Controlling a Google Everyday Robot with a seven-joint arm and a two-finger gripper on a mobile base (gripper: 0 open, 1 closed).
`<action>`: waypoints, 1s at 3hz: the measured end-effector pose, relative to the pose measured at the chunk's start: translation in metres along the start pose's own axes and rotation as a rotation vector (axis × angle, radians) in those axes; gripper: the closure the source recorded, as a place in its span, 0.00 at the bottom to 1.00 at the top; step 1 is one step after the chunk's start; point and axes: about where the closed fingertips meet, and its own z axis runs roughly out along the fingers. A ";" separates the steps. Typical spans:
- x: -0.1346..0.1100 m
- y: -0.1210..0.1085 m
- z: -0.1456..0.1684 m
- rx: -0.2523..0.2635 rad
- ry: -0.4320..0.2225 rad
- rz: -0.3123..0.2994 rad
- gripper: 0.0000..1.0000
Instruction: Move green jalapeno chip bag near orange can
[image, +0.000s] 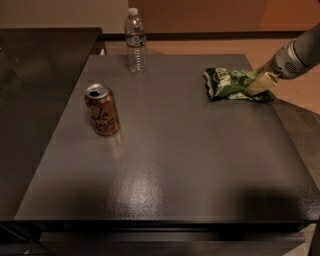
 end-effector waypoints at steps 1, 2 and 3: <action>-0.010 0.008 -0.010 -0.013 -0.012 -0.017 0.86; -0.026 0.022 -0.018 -0.031 -0.021 -0.045 1.00; -0.047 0.049 -0.023 -0.072 -0.035 -0.096 1.00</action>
Offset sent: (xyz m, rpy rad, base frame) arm -0.0280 0.0414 0.0493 0.0098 -0.0212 0.0943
